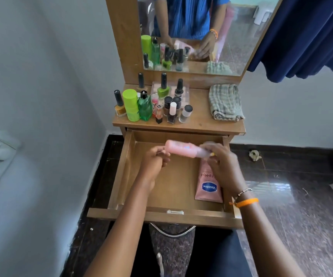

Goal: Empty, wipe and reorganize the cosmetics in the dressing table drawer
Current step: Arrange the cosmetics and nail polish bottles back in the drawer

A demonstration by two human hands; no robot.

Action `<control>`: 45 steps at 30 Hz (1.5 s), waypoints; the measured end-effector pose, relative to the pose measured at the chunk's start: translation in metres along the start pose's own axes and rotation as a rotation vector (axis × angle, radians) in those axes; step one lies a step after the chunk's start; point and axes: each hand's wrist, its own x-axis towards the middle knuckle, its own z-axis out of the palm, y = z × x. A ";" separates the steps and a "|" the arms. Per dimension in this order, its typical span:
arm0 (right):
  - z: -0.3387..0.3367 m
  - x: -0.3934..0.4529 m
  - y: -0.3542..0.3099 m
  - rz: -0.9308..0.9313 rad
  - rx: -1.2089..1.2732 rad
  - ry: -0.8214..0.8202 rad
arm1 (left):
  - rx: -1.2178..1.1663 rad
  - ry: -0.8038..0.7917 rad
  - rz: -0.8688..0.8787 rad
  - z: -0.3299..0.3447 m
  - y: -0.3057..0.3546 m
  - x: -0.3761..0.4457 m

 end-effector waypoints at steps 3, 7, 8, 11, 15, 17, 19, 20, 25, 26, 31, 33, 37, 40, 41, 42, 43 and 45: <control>0.019 0.010 -0.003 0.038 -0.175 -0.047 | 0.030 0.065 -0.007 -0.003 -0.007 0.010; 0.042 0.034 -0.005 0.160 -0.285 -0.103 | 0.181 0.025 -0.054 0.001 -0.019 0.024; 0.047 0.037 -0.004 0.177 -0.325 -0.124 | 0.244 -0.004 -0.052 0.002 -0.022 0.025; 0.059 0.037 -0.002 0.173 -0.429 -0.152 | 0.472 -0.072 0.046 0.005 -0.028 0.026; 0.062 0.033 0.003 0.108 -0.475 -0.142 | 0.555 -0.035 0.141 0.011 -0.029 0.023; 0.064 0.032 0.006 0.084 -0.448 -0.148 | 0.579 -0.040 0.171 0.012 -0.031 0.024; 0.067 0.031 0.007 0.073 -0.456 -0.186 | 0.621 -0.059 0.200 0.012 -0.035 0.024; 0.068 0.030 0.007 0.068 -0.462 -0.194 | 0.640 -0.067 0.215 0.013 -0.036 0.024; 0.066 0.029 0.008 0.098 -0.503 -0.156 | 0.671 -0.139 0.250 0.013 -0.041 0.024; 0.066 0.029 0.009 0.105 -0.498 -0.151 | 0.678 -0.148 0.254 0.013 -0.042 0.024; 0.065 0.030 0.011 0.072 -0.433 -0.078 | 0.738 -0.113 0.283 0.012 -0.042 0.022; 0.059 0.032 0.004 0.040 -0.300 0.115 | 0.738 -0.062 0.335 0.011 -0.040 0.021; 0.033 0.049 -0.020 0.140 -0.006 0.366 | 0.522 0.065 0.429 0.012 -0.030 0.019; 0.014 0.081 -0.032 0.152 0.091 0.337 | 0.397 0.108 0.450 0.010 -0.025 0.014; 0.009 0.094 -0.035 0.155 0.115 0.313 | 0.374 0.123 0.453 0.009 -0.023 0.012; 0.004 0.109 -0.037 0.154 0.136 0.290 | 0.358 0.141 0.460 0.008 -0.022 0.010; -0.001 0.122 -0.041 0.153 0.150 0.259 | 0.350 0.157 0.474 0.008 -0.021 0.010; -0.008 0.147 -0.049 0.147 0.175 0.179 | 0.370 0.183 0.519 0.007 -0.020 0.010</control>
